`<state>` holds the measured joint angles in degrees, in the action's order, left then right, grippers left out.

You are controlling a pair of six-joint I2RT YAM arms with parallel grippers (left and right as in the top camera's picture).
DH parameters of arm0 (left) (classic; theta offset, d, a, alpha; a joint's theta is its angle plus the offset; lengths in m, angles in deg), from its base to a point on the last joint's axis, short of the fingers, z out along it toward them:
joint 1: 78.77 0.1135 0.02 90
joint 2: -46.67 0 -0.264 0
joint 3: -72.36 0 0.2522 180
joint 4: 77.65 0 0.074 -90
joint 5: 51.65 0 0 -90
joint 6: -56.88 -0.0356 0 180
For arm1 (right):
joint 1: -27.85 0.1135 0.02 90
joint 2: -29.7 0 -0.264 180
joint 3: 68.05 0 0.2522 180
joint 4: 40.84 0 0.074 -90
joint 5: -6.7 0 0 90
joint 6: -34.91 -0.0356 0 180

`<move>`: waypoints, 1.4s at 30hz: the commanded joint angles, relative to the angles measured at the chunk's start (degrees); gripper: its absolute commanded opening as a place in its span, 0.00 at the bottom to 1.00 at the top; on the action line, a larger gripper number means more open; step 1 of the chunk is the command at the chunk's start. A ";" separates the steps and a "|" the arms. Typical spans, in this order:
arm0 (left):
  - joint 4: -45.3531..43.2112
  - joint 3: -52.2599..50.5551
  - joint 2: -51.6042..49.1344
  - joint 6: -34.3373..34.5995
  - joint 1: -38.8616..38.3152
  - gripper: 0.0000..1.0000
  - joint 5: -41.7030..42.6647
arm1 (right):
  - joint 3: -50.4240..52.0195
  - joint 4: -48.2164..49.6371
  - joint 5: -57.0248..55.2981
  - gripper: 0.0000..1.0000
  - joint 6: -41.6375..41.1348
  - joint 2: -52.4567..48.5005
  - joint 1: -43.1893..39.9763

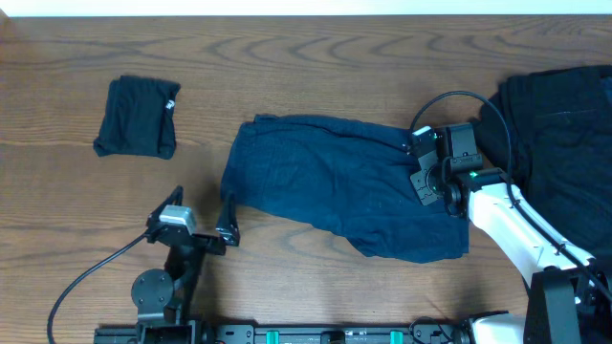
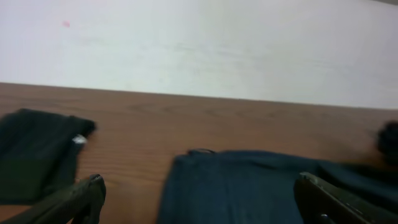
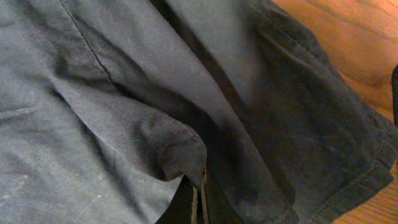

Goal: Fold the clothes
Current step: 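Grasp the right end of the navy trousers with the right gripper, then reach the left gripper to the trousers' left waistband corner and grasp it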

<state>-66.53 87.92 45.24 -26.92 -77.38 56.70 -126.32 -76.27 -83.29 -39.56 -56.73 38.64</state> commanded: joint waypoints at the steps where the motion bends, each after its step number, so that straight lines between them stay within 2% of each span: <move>1: 1.25 7.39 -3.45 -0.24 -0.20 0.98 4.13 | -0.79 0.48 0.02 0.01 -1.03 0.66 0.48; 5: 7.80 19.96 -14.03 -2.27 -0.20 0.98 4.15 | -0.79 0.72 0.02 0.01 -1.20 0.66 0.48; 10: 19.43 40.39 -35.12 -6.75 -0.20 0.98 4.15 | -0.79 0.70 0.02 0.01 -1.20 0.66 0.48; 17: 45.72 73.44 -67.10 -9.64 -0.20 0.98 4.13 | -0.79 0.74 0.02 0.01 -1.20 0.66 0.48; 21: 57.29 86.95 -81.74 -9.60 -0.24 0.98 4.13 | -0.79 0.74 0.00 0.01 -1.18 0.66 0.48; 23: 59.47 89.85 -87.23 -9.57 -0.24 0.98 4.15 | -0.79 0.72 0.00 0.01 -1.18 0.66 0.48; 29: 56.74 89.94 -98.62 -8.68 -0.20 0.98 4.17 | -0.79 0.74 0.02 0.01 -1.18 0.66 0.48; 40: 51.80 89.94 -111.60 -10.73 -0.35 0.99 4.17 | -0.79 0.79 0.02 0.01 -1.20 0.66 0.48; 42: 50.97 89.94 -113.26 -10.73 -0.35 0.96 4.17 | -0.79 0.94 0.02 0.01 -1.20 0.66 0.48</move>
<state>-15.05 176.86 -66.23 -36.43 -77.49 60.52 -126.48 -75.66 -83.29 -39.91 -56.73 38.64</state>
